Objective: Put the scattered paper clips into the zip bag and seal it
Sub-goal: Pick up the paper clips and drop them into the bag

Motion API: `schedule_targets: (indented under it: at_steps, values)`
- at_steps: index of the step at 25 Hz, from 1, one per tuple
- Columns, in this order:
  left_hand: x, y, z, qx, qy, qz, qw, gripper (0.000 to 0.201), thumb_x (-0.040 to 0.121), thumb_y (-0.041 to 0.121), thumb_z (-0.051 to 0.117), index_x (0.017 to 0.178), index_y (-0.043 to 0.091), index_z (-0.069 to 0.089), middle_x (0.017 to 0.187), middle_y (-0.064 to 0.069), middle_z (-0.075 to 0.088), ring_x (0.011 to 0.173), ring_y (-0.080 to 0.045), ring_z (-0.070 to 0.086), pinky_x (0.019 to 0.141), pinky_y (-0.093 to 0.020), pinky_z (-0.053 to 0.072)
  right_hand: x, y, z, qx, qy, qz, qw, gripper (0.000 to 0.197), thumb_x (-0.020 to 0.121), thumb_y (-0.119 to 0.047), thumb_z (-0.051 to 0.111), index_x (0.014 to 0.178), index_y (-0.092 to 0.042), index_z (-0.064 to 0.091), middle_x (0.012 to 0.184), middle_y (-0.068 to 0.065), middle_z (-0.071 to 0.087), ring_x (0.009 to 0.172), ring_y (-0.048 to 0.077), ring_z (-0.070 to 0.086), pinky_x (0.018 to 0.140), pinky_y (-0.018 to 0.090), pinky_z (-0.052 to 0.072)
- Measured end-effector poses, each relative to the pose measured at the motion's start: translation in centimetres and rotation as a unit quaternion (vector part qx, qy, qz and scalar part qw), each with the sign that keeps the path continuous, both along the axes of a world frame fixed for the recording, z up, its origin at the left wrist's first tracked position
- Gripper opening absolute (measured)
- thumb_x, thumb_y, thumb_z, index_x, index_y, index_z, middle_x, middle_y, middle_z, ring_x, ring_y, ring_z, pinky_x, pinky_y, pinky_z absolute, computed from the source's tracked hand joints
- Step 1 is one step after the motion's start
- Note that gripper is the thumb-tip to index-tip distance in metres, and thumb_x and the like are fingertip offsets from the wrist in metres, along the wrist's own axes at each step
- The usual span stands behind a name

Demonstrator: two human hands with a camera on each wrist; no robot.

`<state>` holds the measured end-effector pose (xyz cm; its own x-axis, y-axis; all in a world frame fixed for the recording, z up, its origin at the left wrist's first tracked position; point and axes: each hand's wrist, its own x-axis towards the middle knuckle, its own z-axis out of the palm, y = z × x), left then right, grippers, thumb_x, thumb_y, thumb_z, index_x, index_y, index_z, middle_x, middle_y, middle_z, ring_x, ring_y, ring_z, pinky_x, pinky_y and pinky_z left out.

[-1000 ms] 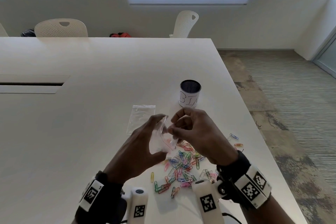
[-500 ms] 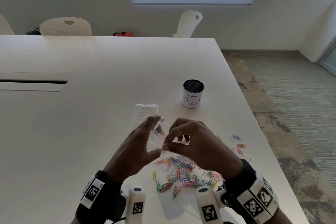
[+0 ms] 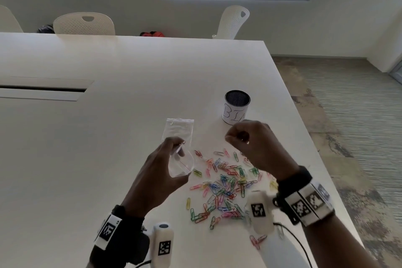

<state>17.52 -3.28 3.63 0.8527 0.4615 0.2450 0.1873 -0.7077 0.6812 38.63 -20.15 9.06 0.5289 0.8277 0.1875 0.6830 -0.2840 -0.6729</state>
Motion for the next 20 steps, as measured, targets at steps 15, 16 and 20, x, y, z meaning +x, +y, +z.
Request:
schedule_targets:
  at_steps: [15,16,20]
  values:
    - [-1.0,0.7,-2.5,-0.024,0.028,0.04,0.999,0.074,0.075,0.028,0.092,0.134,0.029,0.046,0.109,0.018,0.059,0.105,-0.004,0.06,0.089,-0.023,0.05,2.3,8.6,-8.5,-0.185,-0.108,0.244,0.946,0.022,0.1,-0.009,0.061,0.116,-0.016,0.076,0.13,-0.001,0.067,0.113,0.016,0.064,0.096,0.026,0.049]
    - [-0.9,0.6,-2.5,-0.025,0.029,0.037,0.999,0.074,0.075,0.029,0.092,0.133,0.029,0.046,0.109,0.018,0.059,0.105,-0.006,0.06,0.089,-0.025,0.051,2.7,8.7,-8.6,-0.191,-0.111,0.259,0.94,0.023,0.101,-0.007,0.059,0.115,-0.015,0.076,0.129,-0.002,0.067,0.112,0.016,0.064,0.095,0.024,0.048]
    - [-0.5,0.6,-2.6,-0.03,0.037,0.031,0.998,0.072,0.075,0.029,0.091,0.132,0.03,0.045,0.11,0.017,0.058,0.103,-0.006,0.06,0.09,-0.029,0.054,4.5,6.4,-8.3,-0.213,-0.119,0.298,0.923,0.022,0.101,-0.007,0.058,0.111,-0.017,0.075,0.124,-0.003,0.068,0.105,0.015,0.064,0.095,0.035,0.055]
